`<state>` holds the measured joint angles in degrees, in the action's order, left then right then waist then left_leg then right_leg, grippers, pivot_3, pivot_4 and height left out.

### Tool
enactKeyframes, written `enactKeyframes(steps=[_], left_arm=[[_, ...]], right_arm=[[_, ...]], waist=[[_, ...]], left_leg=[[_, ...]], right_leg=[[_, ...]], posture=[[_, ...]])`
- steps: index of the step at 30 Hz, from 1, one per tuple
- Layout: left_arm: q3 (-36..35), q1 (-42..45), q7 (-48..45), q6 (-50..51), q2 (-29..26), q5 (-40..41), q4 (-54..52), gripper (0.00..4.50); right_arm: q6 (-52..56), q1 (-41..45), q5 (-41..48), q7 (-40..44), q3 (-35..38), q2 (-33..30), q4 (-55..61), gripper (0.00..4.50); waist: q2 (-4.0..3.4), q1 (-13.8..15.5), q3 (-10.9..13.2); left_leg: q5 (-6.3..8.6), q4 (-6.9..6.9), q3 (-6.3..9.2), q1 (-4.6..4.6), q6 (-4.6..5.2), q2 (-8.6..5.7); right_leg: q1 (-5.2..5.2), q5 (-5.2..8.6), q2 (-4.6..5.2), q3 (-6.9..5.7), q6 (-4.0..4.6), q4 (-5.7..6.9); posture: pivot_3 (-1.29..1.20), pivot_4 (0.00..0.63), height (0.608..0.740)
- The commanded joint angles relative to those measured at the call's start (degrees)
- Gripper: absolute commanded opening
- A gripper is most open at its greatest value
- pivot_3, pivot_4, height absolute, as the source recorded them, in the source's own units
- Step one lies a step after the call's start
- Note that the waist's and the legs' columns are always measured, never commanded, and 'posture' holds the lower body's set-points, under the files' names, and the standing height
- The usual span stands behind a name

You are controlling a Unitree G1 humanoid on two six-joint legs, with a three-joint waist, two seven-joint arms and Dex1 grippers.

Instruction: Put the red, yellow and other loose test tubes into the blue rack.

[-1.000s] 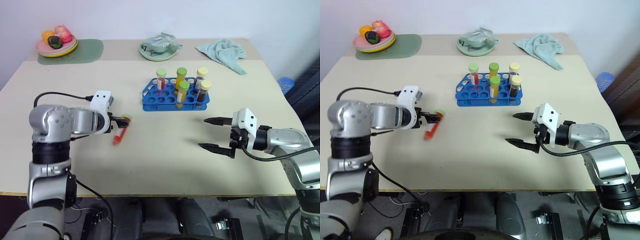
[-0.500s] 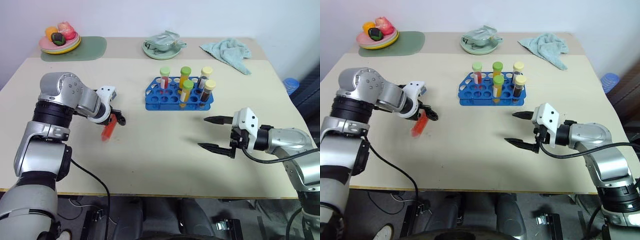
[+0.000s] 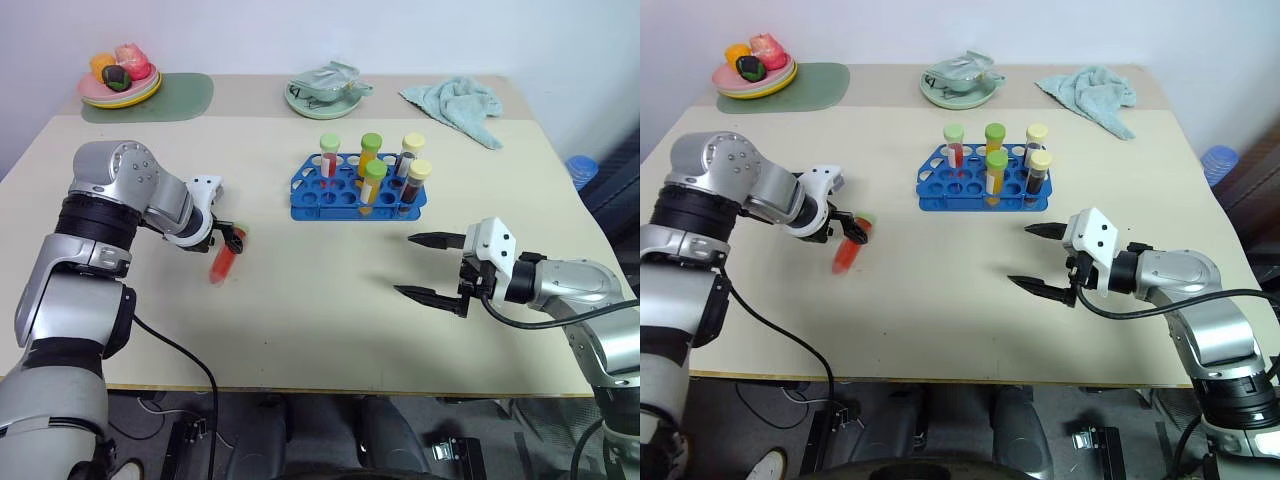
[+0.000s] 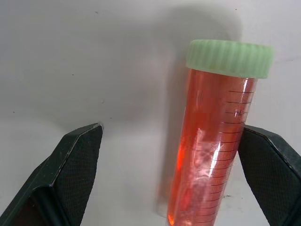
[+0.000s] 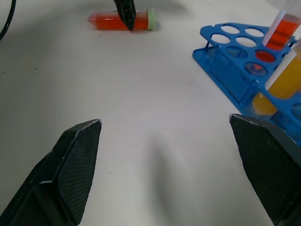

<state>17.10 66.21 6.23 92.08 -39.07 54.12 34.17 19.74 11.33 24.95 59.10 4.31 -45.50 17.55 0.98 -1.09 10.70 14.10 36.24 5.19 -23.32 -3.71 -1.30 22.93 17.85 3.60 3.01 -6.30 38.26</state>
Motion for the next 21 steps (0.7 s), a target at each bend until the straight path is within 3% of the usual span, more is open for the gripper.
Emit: enactKeyframes(steps=[1,8,13,21], left_arm=[[-0.96,0.43,-0.82,0.42,0.60,-2.93,-0.28,4.50],[-4.15,-0.24,-2.13,0.42,2.90,-7.59,-0.48,1.12],[-7.24,-1.98,-0.65,0.42,3.25,-6.31,-3.34,1.12],[-16.95,-10.38,4.76,0.42,4.77,1.31,-18.12,1.12]], right_arm=[[-1.33,0.52,0.09,0.29,0.46,0.12,0.34,4.45],[-1.80,0.33,-0.27,0.54,0.70,-0.23,-0.20,4.50],[-2.12,0.67,-0.56,0.78,0.82,-0.36,-0.79,4.50],[-2.33,1.73,-0.96,1.21,0.64,-0.31,-2.05,4.50]], waist=[[-0.02,0.01,-0.01],[-0.02,0.17,-0.01],[-0.02,0.18,-0.01],[-0.02,0.27,-0.02]], left_leg=[[0.00,0.00,0.00,0.00,0.00,0.00],[0.00,0.06,0.00,0.00,0.01,-0.02],[-0.01,0.10,0.01,-0.02,0.00,-0.04],[-0.01,0.23,0.01,-0.05,-0.02,-0.01]], right_leg=[[0.00,0.00,0.00,0.00,0.00,0.00],[-0.01,-0.01,0.01,0.00,-0.01,0.05],[-0.02,-0.02,0.03,0.00,-0.03,0.06],[-0.02,-0.03,0.08,0.01,-0.05,0.13]], posture=[[0.00,0.150,0.740],[0.00,0.150,0.740],[0.00,0.150,0.740],[0.00,0.150,0.740]])
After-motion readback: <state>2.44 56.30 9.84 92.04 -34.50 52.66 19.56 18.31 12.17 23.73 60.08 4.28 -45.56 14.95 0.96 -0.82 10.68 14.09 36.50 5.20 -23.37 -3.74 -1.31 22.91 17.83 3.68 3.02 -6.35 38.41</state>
